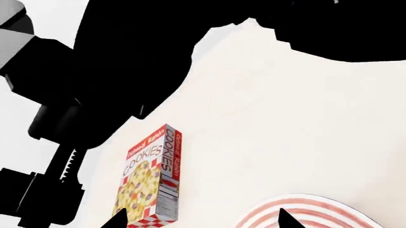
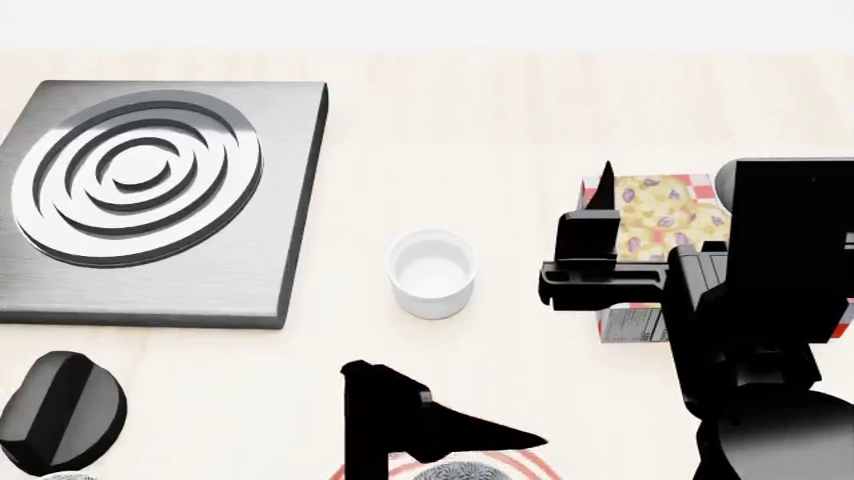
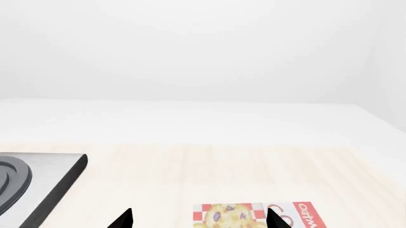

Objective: Pick the akita bowl on the stove and place it on the plate.

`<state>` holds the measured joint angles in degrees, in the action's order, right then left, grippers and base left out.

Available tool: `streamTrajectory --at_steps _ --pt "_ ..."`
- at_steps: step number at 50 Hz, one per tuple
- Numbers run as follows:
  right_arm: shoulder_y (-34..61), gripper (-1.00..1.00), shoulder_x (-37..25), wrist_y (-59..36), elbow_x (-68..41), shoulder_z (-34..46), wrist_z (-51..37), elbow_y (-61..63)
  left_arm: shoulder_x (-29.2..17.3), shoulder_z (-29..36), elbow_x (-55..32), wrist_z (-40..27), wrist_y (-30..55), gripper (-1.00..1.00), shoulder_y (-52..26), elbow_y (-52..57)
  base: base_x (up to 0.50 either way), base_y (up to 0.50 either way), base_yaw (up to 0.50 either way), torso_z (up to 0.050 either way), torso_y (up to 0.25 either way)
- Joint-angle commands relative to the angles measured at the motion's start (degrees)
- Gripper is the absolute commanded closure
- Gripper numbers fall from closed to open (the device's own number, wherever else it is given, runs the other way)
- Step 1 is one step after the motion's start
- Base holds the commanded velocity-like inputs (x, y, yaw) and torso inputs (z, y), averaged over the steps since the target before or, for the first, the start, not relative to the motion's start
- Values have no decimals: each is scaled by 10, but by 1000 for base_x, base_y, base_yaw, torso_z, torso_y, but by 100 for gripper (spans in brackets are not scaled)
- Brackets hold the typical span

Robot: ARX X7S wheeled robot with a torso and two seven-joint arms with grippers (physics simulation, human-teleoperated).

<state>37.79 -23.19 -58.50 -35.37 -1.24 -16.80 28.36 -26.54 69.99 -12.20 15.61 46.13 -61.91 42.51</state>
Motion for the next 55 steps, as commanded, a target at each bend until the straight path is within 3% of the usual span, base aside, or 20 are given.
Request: streamTrajectory --at_steps 1,27,55 --pt "0 -100 -1 1 -1 2 -1 0 5 -80 -49 -21 2 -100 19 11 0 0 0 0 0" --pt "2 -100 -3 3 -6 4 -5 -3 -9 -126 -76 -39 -18 -100 47 -1 0 0 0 0 0" --pt "-1 -100 -6 14 -6 8 -6 -9 -3 -295 -188 -71 -20 -100 57 -18 0 0 0 0 0"
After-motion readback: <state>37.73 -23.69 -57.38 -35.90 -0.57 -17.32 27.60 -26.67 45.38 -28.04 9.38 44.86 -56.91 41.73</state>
